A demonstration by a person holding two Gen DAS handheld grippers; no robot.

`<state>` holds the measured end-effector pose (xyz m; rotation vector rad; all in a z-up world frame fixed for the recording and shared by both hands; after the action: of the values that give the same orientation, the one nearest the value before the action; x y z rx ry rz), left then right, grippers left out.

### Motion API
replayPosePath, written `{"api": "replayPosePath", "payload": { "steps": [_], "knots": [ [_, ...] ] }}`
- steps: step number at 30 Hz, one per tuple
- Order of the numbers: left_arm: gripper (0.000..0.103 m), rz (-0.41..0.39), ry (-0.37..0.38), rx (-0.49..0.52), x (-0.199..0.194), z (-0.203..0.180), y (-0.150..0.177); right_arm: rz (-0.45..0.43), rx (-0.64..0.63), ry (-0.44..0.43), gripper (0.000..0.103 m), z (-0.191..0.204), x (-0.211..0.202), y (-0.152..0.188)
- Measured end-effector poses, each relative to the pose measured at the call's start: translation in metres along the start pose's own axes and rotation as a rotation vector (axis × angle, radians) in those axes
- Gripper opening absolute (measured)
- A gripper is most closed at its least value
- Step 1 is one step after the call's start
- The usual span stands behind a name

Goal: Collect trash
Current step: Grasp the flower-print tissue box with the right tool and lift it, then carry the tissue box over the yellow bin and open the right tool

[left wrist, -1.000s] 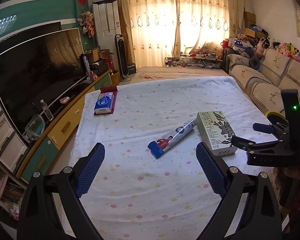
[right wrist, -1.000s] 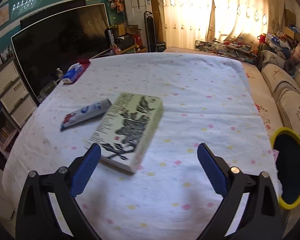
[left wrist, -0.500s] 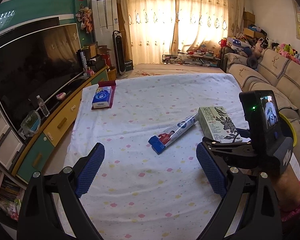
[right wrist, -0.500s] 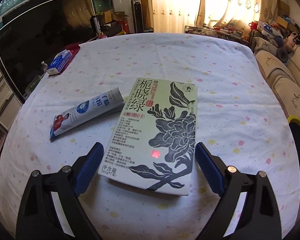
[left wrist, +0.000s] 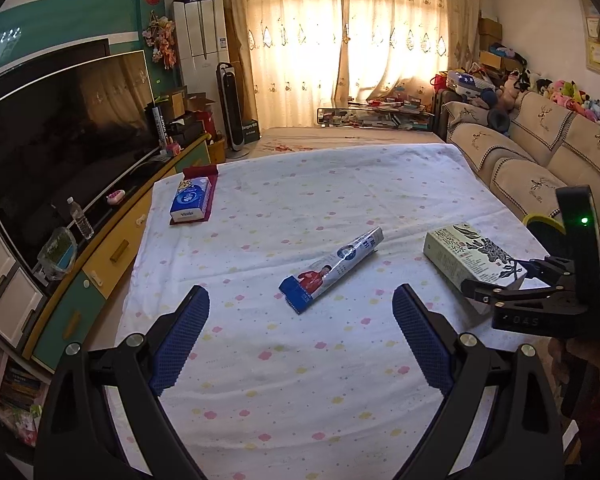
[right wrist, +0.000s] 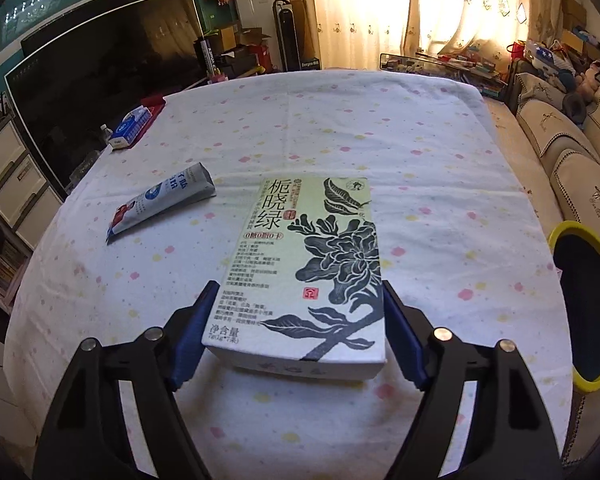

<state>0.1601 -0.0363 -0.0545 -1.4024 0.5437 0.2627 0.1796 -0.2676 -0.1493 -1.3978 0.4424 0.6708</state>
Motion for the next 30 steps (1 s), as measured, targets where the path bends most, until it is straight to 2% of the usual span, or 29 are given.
{"api": "replayPosePath", "payload": {
  "steps": [8,15,19,23,30],
  "knots": [
    [0.092,0.001,0.027,0.028,0.005,-0.02,-0.005,-0.042,0.038,-0.03,0.071,-0.037,-0.047,-0.003],
    [0.092,0.003,0.038,0.048,0.009,-0.031,-0.008,-0.09,0.025,-0.06,0.071,-0.046,-0.08,-0.011],
    [0.092,-0.001,0.042,0.053,0.009,-0.034,-0.01,-0.132,0.025,-0.049,0.071,-0.056,-0.1,-0.019],
    [0.092,0.003,0.046,0.057,0.011,-0.035,-0.01,-0.167,0.07,0.021,0.071,-0.09,-0.116,-0.024],
    [0.092,0.016,0.054,0.056,0.016,-0.038,-0.008,-0.144,0.239,0.284,0.071,-0.199,-0.114,-0.008]
  ]
}}
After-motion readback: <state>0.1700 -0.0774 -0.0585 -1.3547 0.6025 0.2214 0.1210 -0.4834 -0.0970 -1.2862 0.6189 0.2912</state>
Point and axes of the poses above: each gripper's, at about its wrist camera, not at the fingertips, and x roughly the way its jaws point, z to its left, y to its underside, the point moved 2 cm from there along x, roughly the way its jaws point, and after that the axes turned 9 degrees about -z, right-handed, at the moved point
